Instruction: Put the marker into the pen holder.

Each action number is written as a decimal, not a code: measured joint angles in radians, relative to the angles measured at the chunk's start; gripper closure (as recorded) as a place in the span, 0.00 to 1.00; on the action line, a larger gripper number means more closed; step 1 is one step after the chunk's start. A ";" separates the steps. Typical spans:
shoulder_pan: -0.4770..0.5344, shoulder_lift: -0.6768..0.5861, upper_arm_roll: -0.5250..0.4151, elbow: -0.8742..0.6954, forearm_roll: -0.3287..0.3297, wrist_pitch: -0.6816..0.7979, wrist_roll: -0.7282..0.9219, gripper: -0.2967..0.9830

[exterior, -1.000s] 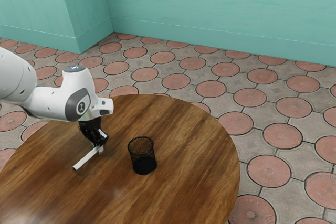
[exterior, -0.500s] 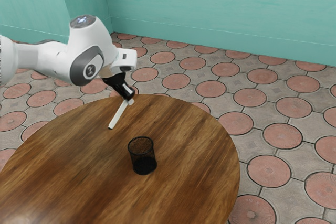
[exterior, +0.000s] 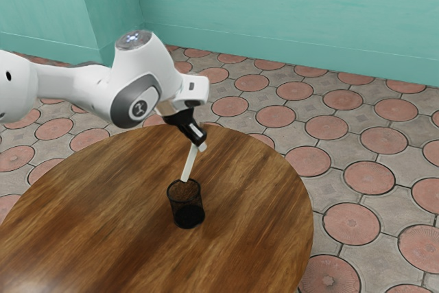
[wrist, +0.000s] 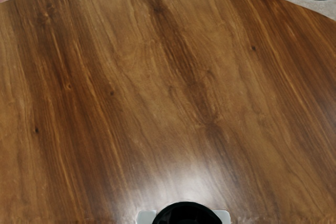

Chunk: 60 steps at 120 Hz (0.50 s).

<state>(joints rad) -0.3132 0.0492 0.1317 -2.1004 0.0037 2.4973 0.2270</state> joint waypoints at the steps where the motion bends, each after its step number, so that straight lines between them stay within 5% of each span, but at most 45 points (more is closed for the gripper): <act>1: -0.001 -0.002 0.000 -0.004 -0.001 0.000 -0.001 0.84; 60: 0.003 -0.002 -0.001 -0.086 -0.019 0.020 -0.049 0.84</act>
<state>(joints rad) -0.3104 0.0475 0.1309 -2.1867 -0.0150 2.5177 0.1782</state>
